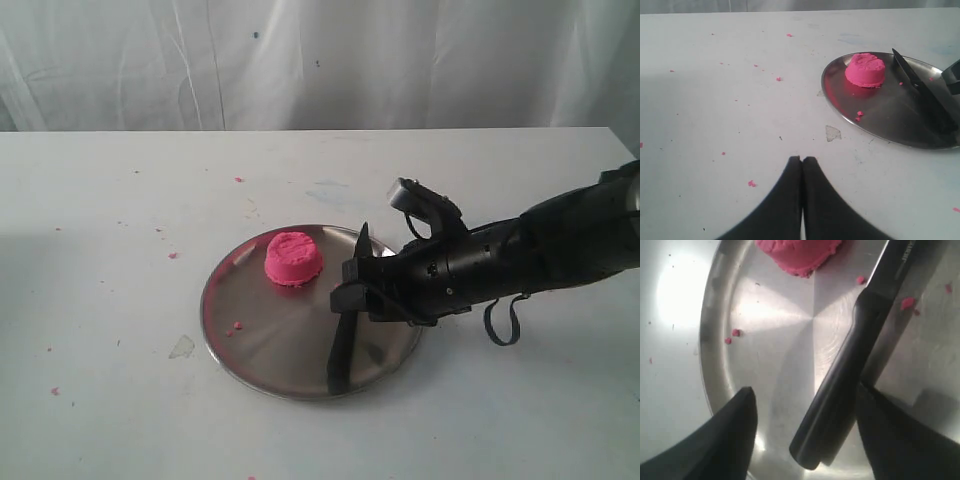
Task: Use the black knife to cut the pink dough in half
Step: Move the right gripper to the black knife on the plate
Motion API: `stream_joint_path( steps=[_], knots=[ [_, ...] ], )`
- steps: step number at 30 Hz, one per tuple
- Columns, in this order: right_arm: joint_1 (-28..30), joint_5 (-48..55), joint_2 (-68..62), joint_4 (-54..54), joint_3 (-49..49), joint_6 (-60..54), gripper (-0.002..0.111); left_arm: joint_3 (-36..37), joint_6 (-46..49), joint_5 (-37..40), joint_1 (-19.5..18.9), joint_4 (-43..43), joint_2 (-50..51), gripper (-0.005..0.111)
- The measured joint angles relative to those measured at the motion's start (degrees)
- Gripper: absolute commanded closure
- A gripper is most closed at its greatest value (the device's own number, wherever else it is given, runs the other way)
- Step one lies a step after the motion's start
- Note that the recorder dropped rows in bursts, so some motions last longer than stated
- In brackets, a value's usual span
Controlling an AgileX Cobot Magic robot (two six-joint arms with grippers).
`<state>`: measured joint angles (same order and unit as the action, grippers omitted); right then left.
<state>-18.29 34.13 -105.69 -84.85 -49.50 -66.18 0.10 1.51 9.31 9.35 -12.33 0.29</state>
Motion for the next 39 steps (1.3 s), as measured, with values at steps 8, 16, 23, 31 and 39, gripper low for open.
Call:
stream_joint_path(
  steps=[8, 16, 23, 31, 39],
  knots=[
    [0.00, 0.00, -3.76, 0.00, -2.48, 0.00, 0.052, 0.00, 0.00, 0.00, 0.00, 0.00, 0.00, 0.107],
    [0.00, 0.90, -7.74, -0.14, -5.34, -0.24, 0.052, 0.00, 0.00, 0.00, 0.00, 0.00, 0.00, 0.107],
    [0.00, 3.96, -10.20, -1.49, -7.30, -0.25, 0.053, 0.00, 0.00, 0.00, 0.00, 0.00, 0.00, 0.107],
    [0.00, 4.33, -11.50, -1.96, -7.83, 0.38, 0.065, 0.00, 0.00, 0.00, 0.00, 0.00, 0.00, 0.107],
    [0.00, 3.65, -11.88, 1.52, -8.15, 1.62, 0.077, 0.00, 0.00, 0.00, 0.00, 0.00, 0.00, 0.107]
  ],
)
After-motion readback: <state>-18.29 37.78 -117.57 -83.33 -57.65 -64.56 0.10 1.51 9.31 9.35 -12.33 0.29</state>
